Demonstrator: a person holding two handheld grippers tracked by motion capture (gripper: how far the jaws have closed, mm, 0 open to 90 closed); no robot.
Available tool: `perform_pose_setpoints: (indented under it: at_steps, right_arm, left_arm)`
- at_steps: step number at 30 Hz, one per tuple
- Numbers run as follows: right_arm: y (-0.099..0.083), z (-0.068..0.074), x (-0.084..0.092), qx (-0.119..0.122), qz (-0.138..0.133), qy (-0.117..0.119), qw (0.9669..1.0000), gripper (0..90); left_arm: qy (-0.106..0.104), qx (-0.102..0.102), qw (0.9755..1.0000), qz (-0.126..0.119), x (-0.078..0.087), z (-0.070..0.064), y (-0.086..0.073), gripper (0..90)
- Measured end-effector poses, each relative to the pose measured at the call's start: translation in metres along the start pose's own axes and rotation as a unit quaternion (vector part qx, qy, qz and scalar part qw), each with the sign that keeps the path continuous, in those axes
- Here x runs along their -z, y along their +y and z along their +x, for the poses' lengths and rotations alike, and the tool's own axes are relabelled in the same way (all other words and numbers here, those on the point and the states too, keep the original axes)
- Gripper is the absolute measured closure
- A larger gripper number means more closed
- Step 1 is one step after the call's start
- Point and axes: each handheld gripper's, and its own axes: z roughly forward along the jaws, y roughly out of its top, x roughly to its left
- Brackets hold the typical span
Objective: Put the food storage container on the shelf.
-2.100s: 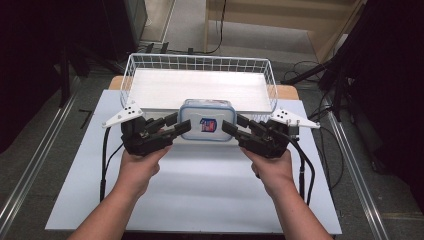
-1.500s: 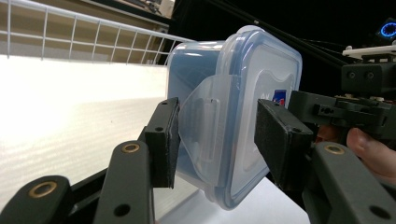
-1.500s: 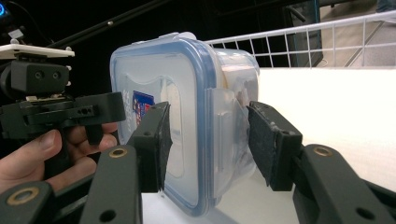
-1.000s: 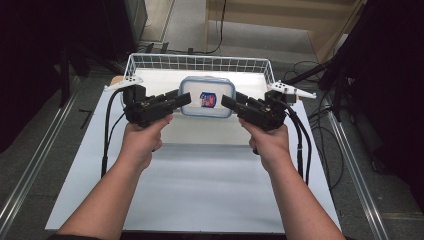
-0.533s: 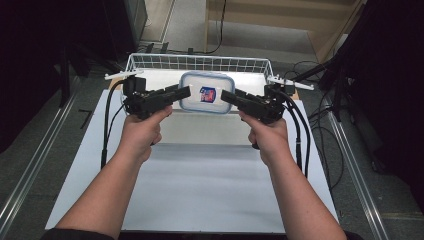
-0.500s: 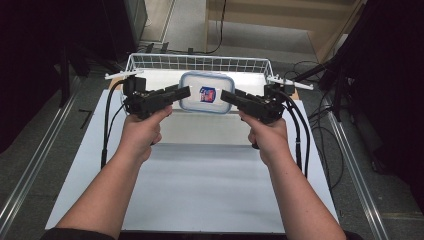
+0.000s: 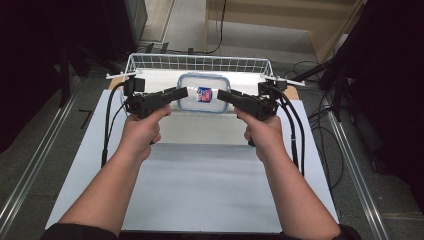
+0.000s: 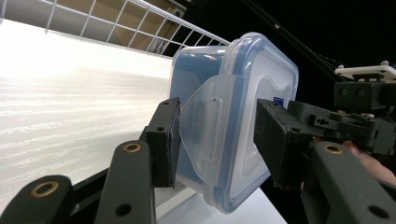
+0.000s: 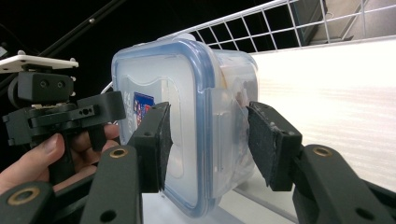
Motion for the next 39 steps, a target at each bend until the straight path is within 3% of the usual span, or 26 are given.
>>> perform_pose_setpoints:
  at_steps: [21,39]
  right_arm:
    - [0.006,-0.006,-0.010,-0.015,-0.011,-0.008,0.9998,49.7]
    - [0.009,-0.012,-0.017,-0.006,-0.020,-0.025,0.9995,45.1]
  left_arm:
    - [0.005,-0.002,0.9999,-0.015,-0.009,0.006,0.002,51.0]
    - [0.023,-0.016,0.9995,-0.016,-0.016,0.006,0.005,47.4]
